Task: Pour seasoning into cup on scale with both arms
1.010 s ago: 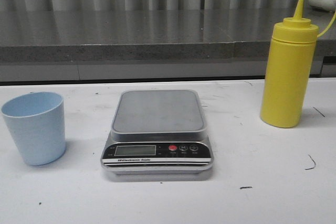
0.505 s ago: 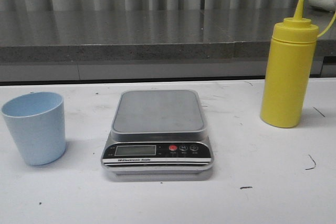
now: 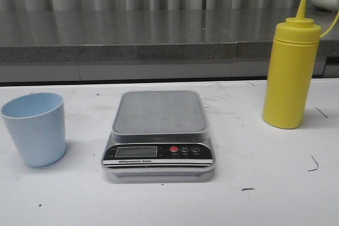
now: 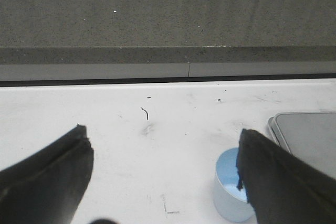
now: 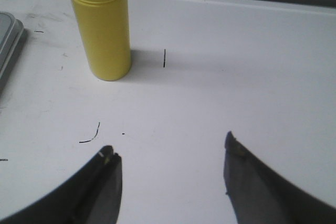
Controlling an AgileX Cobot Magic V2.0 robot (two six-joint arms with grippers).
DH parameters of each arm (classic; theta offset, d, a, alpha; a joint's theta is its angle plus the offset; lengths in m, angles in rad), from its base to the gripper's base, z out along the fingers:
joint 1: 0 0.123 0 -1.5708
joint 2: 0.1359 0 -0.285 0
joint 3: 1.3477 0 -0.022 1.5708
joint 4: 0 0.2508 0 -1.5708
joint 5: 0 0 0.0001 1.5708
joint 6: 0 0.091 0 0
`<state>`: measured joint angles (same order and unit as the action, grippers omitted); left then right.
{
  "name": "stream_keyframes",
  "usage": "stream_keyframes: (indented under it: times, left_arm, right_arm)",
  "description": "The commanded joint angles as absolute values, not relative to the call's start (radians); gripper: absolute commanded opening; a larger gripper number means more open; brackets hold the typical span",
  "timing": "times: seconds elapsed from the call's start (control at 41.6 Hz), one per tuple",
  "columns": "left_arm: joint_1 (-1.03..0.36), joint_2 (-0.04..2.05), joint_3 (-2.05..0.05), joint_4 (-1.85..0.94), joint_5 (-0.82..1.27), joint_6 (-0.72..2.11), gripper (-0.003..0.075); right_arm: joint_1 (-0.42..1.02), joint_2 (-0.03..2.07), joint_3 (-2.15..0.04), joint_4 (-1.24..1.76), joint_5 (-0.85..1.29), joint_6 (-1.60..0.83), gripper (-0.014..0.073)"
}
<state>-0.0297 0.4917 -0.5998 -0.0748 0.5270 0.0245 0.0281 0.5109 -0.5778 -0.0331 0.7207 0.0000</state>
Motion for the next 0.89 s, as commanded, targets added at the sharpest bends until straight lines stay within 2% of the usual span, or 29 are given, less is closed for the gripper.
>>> stream_keyframes:
  times: [0.0,0.241,0.505,0.649,0.866]
  left_arm:
    - [-0.033,0.522,-0.657,-0.086,0.474,0.019,0.0587]
    - [-0.035,0.701,-0.808,-0.134,0.682,0.097,0.0587]
    - [-0.035,0.951,-0.933,-0.238,0.809,0.170,0.0587]
    - [-0.047,1.083,-0.967,-0.264,0.824,0.176,0.0587]
    - [-0.147,1.265,-0.993,-0.258,0.828,0.176,0.0587]
  right_arm:
    - [0.025,0.520,-0.611,-0.050,0.658,-0.014,0.0476]
    - [0.025,0.520,-0.611,-0.050,0.658,-0.014,0.0476]
    - [0.025,0.520,-0.611,-0.050,0.658,-0.014,0.0476]
    - [0.025,0.520,-0.611,-0.050,0.658,-0.014,0.0476]
    - [0.025,0.520,-0.611,-0.050,0.658,-0.014,0.0476]
